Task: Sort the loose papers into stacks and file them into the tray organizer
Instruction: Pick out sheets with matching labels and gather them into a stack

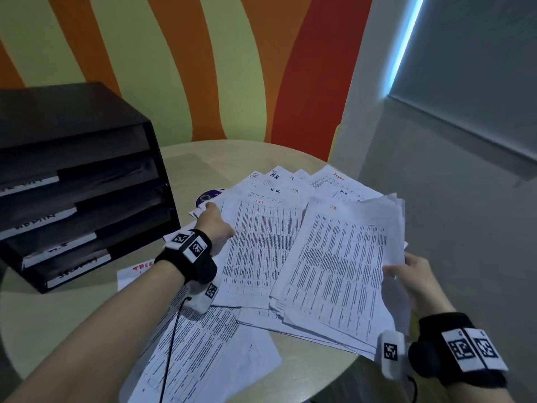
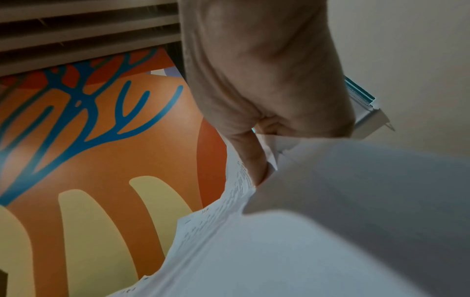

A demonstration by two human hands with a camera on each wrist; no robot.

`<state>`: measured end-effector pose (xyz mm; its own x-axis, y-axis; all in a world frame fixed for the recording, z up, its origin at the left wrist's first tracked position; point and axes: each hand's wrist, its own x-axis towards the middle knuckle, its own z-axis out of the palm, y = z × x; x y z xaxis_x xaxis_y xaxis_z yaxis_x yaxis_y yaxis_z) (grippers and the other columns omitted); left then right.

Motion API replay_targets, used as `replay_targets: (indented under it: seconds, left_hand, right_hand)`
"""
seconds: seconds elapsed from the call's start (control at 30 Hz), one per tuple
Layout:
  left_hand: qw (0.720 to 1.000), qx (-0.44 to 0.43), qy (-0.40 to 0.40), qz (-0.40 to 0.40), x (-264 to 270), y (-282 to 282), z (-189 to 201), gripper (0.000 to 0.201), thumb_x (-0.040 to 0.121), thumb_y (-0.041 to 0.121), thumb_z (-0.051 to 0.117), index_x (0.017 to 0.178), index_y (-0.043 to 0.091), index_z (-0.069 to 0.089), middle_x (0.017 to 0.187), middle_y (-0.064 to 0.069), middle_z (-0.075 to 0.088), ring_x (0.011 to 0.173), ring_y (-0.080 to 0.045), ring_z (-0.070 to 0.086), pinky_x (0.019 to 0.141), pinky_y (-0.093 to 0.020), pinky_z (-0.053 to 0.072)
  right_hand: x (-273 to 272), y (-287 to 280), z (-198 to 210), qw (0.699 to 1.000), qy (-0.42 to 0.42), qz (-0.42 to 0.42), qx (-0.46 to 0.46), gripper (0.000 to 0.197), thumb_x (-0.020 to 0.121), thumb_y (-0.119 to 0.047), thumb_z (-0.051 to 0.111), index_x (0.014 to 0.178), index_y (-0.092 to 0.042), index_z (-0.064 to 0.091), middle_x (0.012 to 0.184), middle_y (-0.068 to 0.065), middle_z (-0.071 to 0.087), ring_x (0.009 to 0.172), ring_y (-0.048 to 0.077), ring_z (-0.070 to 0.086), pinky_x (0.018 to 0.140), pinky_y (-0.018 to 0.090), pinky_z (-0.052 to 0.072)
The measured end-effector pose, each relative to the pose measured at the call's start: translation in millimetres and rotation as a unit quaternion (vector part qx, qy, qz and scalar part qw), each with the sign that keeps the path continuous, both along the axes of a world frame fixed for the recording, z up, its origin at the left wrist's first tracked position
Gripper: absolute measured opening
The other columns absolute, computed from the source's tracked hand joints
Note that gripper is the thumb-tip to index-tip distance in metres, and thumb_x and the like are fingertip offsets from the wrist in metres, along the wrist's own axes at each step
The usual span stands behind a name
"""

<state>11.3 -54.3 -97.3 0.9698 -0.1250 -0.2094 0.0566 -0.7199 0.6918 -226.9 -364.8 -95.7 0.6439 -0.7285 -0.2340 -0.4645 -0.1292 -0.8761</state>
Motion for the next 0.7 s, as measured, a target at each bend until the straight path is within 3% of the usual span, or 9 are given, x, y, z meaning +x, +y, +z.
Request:
replay_targets:
  seconds: [0.1, 0.17, 0.27, 0.33, 0.4, 0.5, 0.57, 0.63, 0.7]
  left_hand:
    - [0.998, 0.04, -0.037, -0.034, 3.6, -1.1, 0.8, 0.027, 0.077, 0.011, 0.074, 0.095, 0.008, 0.054, 0.09, -0.009, 0.059, 0.085, -0.025, 0.057, 0.058, -0.028, 0.041]
    - [0.997, 0.036, -0.05, -0.043, 6.9, -1.4, -2.2, 0.037, 0.07, 0.017, 0.074, 0.104, 0.009, 0.062, 0.102, -0.007, 0.062, 0.097, -0.027, 0.06, 0.073, -0.032, 0.051]
    - [0.996, 0.027, -0.069, -0.057, 11.8, -3.8, -11.7, 0.057, 0.064, 0.024, 0.071, 0.12, 0.016, 0.062, 0.122, -0.004, 0.056, 0.11, -0.027, 0.057, 0.089, -0.038, 0.052]
    - [0.996, 0.009, -0.063, -0.06, 9.2, -7.3, -11.1, 0.036, 0.075, 0.011, 0.071, 0.11, 0.011, 0.061, 0.114, -0.004, 0.055, 0.099, -0.023, 0.057, 0.078, -0.029, 0.048]
    - [0.997, -0.03, -0.034, -0.062, 6.2, -8.6, -7.1, 0.017, 0.079, 0.001, 0.066, 0.092, 0.008, 0.058, 0.096, -0.006, 0.06, 0.078, -0.024, 0.057, 0.064, -0.028, 0.045]
    - [0.994, -0.07, -0.063, -0.06, 13.7, -5.9, -5.5, 0.014, 0.079, -0.004, 0.052, 0.076, 0.01, 0.049, 0.078, -0.009, 0.047, 0.069, -0.022, 0.042, 0.062, -0.031, 0.032]
    - [0.98, -0.17, -0.108, -0.005, 15.7, -5.3, 2.9, 0.02, 0.078, -0.004, 0.043, 0.077, 0.011, 0.057, 0.079, -0.009, 0.052, 0.071, -0.02, 0.044, 0.065, -0.03, 0.033]
    - [0.947, -0.268, -0.159, 0.08, 17.4, -1.9, 21.7, 0.034, 0.084, -0.005, 0.038, 0.095, 0.01, 0.067, 0.093, -0.007, 0.065, 0.074, -0.022, 0.055, 0.066, -0.028, 0.039]
    - [0.914, -0.33, -0.2, 0.127, 21.8, 8.2, 45.3, 0.035, 0.089, -0.006, 0.038, 0.098, 0.012, 0.066, 0.098, -0.004, 0.065, 0.078, -0.02, 0.058, 0.07, -0.024, 0.041]
  right_hand:
    - [1.2, 0.7, 0.6, 1.0, -0.001, 0.004, 0.003, 0.01, 0.083, 0.014, 0.051, 0.083, 0.009, 0.06, 0.084, 0.017, 0.059, 0.077, 0.027, 0.054, 0.07, 0.036, 0.041]
    - [2.1, 1.5, 0.2, 1.0, 0.003, -0.001, 0.003, 0.011, 0.084, 0.013, 0.051, 0.079, 0.006, 0.058, 0.084, 0.017, 0.059, 0.077, 0.027, 0.054, 0.068, 0.035, 0.041]
    - [3.3, 4.0, 0.4, 1.0, 0.006, -0.004, 0.003, 0.007, 0.083, 0.013, 0.052, 0.088, 0.016, 0.055, 0.083, 0.017, 0.055, 0.075, 0.026, 0.051, 0.066, 0.034, 0.04]
    - [4.3, 4.4, -0.8, 1.0, 0.01, -0.005, 0.001, 0.007, 0.083, 0.013, 0.053, 0.088, 0.016, 0.056, 0.083, 0.017, 0.054, 0.075, 0.025, 0.05, 0.067, 0.034, 0.039]
    - [4.6, 4.9, -1.0, 1.0, 0.012, -0.005, 0.0, 0.011, 0.084, 0.012, 0.054, 0.092, 0.018, 0.056, 0.083, 0.017, 0.054, 0.074, 0.025, 0.05, 0.065, 0.033, 0.039]
    - [4.3, 6.8, 0.5, 1.0, 0.015, -0.005, -0.002, 0.013, 0.085, 0.012, 0.053, 0.095, 0.02, 0.056, 0.082, 0.016, 0.053, 0.071, 0.025, 0.049, 0.059, 0.031, 0.039]
    - [3.9, 9.3, 2.7, 1.0, 0.011, -0.001, 0.005, 0.007, 0.085, 0.013, 0.052, 0.089, 0.017, 0.056, 0.083, 0.016, 0.052, 0.069, 0.024, 0.048, 0.056, 0.029, 0.038]
    - [2.9, 11.9, 4.4, 1.0, 0.005, 0.001, 0.011, 0.009, 0.085, 0.014, 0.05, 0.084, 0.008, 0.056, 0.082, 0.015, 0.051, 0.066, 0.023, 0.046, 0.054, 0.028, 0.036]
    - [2.7, 11.9, 2.3, 1.0, 0.002, 0.002, 0.018, 0.005, 0.084, 0.015, 0.048, 0.083, 0.013, 0.053, 0.082, 0.015, 0.049, 0.066, 0.022, 0.045, 0.053, 0.027, 0.035]
